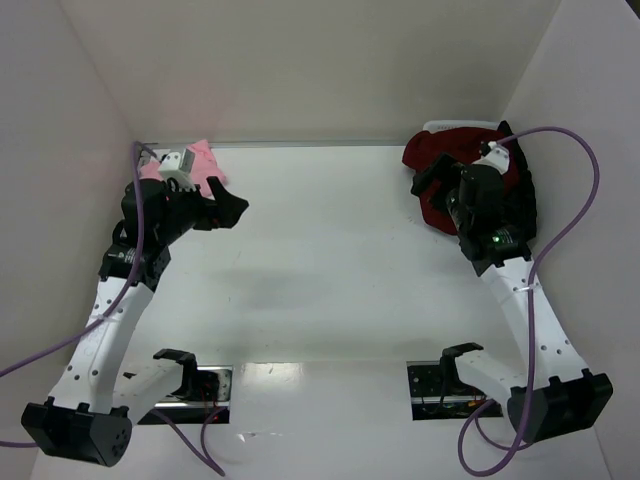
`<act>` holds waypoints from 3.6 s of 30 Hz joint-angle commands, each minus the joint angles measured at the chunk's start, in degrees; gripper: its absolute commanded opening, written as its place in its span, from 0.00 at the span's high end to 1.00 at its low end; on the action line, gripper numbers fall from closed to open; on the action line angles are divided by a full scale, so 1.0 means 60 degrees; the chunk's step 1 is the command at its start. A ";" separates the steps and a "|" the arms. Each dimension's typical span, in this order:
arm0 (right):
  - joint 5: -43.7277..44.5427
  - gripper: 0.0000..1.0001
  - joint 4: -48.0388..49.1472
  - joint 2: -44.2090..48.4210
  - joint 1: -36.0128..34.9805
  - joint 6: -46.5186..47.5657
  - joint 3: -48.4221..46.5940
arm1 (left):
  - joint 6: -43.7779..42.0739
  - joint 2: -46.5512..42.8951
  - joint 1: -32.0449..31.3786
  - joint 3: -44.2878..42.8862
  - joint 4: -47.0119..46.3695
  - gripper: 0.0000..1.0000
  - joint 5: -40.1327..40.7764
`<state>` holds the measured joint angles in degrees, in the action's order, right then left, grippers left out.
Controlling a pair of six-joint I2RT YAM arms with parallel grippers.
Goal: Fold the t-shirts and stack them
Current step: Grab crumpled tshirt from bin with the right arm, then move the tshirt to the center of the board
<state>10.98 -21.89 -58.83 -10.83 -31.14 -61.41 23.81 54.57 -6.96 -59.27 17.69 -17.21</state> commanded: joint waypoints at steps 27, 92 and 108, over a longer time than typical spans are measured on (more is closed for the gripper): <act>0.1172 0.01 -0.0055 -0.6877 0.1716 0.0590 -0.4720 | -0.0819 0.4763 -0.0202 -0.3365 -0.0942 0.00 0.0671; -0.6444 1.00 0.0865 -0.2135 -0.1139 -0.0421 -0.4679 | -0.0485 0.5217 -0.1813 -0.3029 -0.5479 0.34 -0.1598; -0.5231 0.93 0.0968 -0.2660 -0.1139 -0.0100 -0.4295 | -0.1359 0.2158 -0.1813 -0.4358 -0.1342 1.00 0.0300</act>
<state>-24.18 -20.29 -72.90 -17.85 -32.95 -83.48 20.93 75.37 -18.09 -78.89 2.90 -22.50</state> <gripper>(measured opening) 0.075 0.015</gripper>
